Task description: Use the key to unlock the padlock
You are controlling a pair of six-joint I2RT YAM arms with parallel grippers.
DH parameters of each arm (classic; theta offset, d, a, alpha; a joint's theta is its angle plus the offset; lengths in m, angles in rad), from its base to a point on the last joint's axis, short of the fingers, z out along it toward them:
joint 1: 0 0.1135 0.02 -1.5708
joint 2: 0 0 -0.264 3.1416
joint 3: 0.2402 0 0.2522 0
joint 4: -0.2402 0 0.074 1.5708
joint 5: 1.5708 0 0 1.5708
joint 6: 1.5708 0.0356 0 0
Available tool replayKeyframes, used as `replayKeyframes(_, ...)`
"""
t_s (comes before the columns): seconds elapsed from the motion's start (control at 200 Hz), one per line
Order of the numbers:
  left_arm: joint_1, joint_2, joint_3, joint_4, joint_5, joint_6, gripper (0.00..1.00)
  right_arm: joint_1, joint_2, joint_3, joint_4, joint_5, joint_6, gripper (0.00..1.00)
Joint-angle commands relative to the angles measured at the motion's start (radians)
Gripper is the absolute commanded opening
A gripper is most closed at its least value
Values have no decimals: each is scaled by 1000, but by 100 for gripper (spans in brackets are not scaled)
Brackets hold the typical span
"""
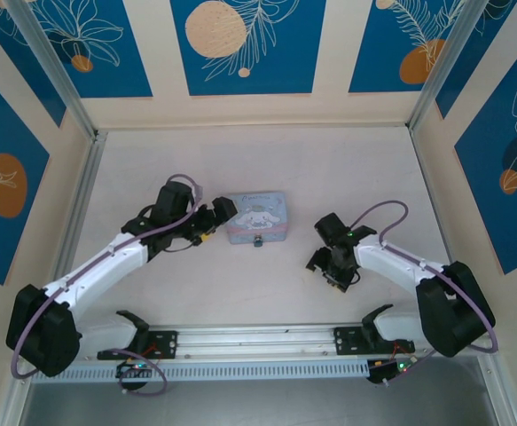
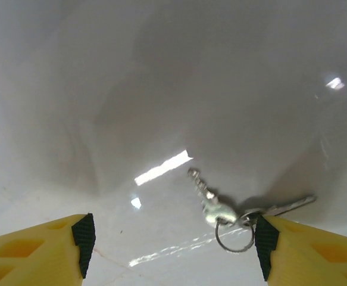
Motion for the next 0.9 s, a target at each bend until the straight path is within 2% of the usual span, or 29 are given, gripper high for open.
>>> replayKeyframes(0.0,-9,32,48,30,65,25,100,75,16,2,6,-26,106,73)
replayKeyframes(0.13,-9,69,57,61,94,19,100,175,23,46,19,-24,176,73)
replayKeyframes(0.235,-10,101,75,61,119,26,100,219,25,106,-30,18,186,73)
replayKeyframes(0.365,-10,137,114,32,149,52,100,199,-3,154,-126,112,171,73)
replayKeyframes(0.53,-9,175,153,8,173,74,100,144,-37,113,-112,123,158,71)
replayKeyframes(0.895,-11,148,132,-26,104,77,100,196,29,41,-102,143,187,63)
